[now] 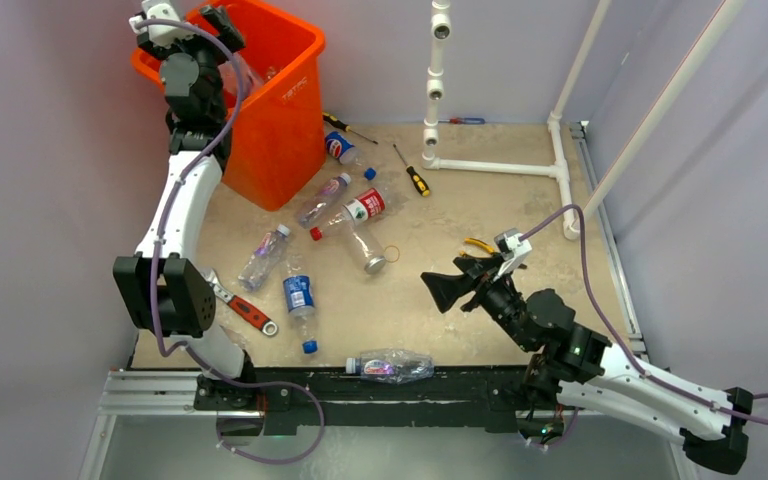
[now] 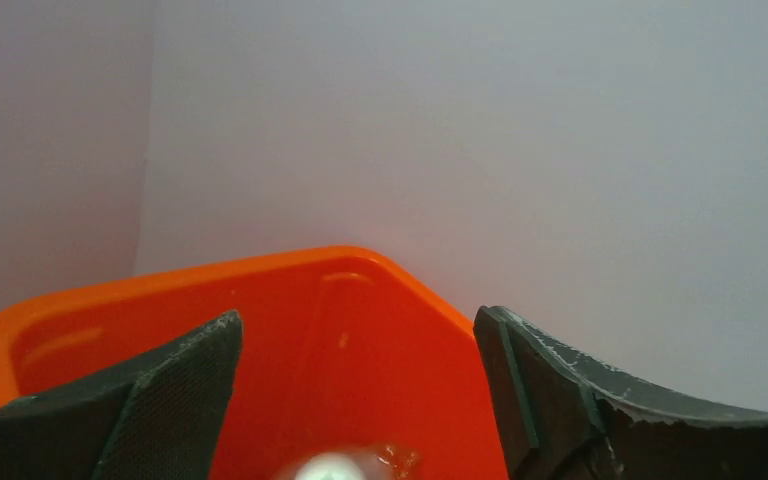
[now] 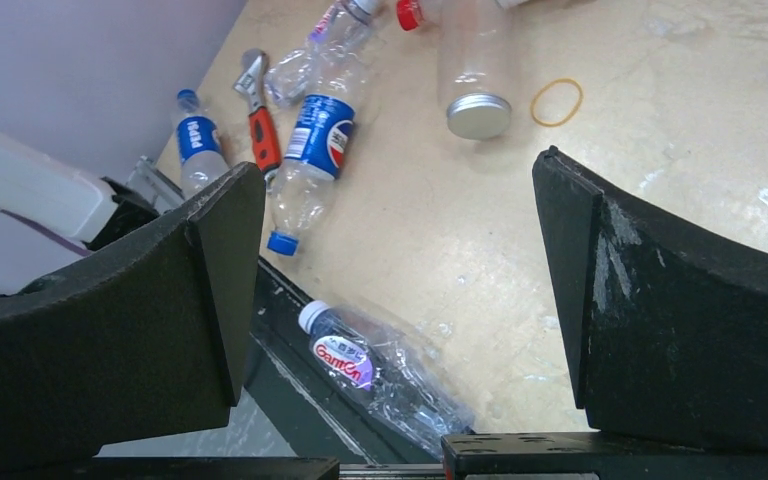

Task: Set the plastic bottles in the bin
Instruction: Place the plastic bottle in the trash bin, then move the plastic bottle to the corner of the board.

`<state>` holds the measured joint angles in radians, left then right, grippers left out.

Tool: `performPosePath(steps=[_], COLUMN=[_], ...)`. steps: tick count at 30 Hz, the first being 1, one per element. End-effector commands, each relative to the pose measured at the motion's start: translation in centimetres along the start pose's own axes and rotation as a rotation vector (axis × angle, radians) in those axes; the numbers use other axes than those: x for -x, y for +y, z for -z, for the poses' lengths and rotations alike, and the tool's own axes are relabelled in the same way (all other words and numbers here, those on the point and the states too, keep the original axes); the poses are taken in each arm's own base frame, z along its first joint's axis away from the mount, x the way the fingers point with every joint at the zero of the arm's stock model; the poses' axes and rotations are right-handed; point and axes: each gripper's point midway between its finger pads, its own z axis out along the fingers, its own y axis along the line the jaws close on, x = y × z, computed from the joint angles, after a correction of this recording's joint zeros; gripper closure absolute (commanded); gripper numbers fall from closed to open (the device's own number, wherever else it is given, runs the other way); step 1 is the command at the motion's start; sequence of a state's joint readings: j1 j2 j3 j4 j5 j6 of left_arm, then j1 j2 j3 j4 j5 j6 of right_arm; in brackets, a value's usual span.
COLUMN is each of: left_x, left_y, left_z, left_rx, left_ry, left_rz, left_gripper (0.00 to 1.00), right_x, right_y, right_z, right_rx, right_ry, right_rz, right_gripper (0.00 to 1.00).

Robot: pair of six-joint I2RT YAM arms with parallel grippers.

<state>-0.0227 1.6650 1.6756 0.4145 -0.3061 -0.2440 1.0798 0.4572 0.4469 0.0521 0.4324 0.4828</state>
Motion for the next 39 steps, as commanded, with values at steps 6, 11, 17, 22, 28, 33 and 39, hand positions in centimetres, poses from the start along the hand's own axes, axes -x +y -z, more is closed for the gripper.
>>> performPosePath(steps=[6,11,17,22,28,33,39], left_x=[9.9,15.0,12.3,1.8,-7.6,-11.6,-15.7], left_y=[-2.8,-7.0,-13.6,-11.8,-7.8,-6.6,-5.1], left_z=[1.5,5.1,13.7,20.5,28.5,33.3,36.7], left_rx=[-0.087,-0.267,-0.487,-0.435,-0.365,-0.407,-0.377], left_ry=[-0.148,-0.124,0.100,0.412,0.747,0.908,1.026], left_rz=[0.181,0.297,0.328,0.323,0.275,0.267,0.289], left_gripper=[0.05,0.02,0.01,0.01,0.01,0.01,0.01], right_x=[1.5,1.4,1.4,0.3,-2.2,-7.2,-12.6], right_y=[-0.9,-0.5,0.0,-1.0,-1.7,-2.3,2.5], right_z=[0.5,0.0,-0.3,-0.4,-1.0,-2.4,-0.1], right_rx=[-0.056,-0.053,-0.041,-0.098,-0.125,-0.157,0.174], right_ry=[-0.048,-0.033,-0.007,0.039,0.107,0.276,0.520], right_rz=[-0.025,-0.004,0.020,0.034,0.044,0.094,0.081], right_gripper=[0.01,0.01,0.01,0.01,0.01,0.05,0.11])
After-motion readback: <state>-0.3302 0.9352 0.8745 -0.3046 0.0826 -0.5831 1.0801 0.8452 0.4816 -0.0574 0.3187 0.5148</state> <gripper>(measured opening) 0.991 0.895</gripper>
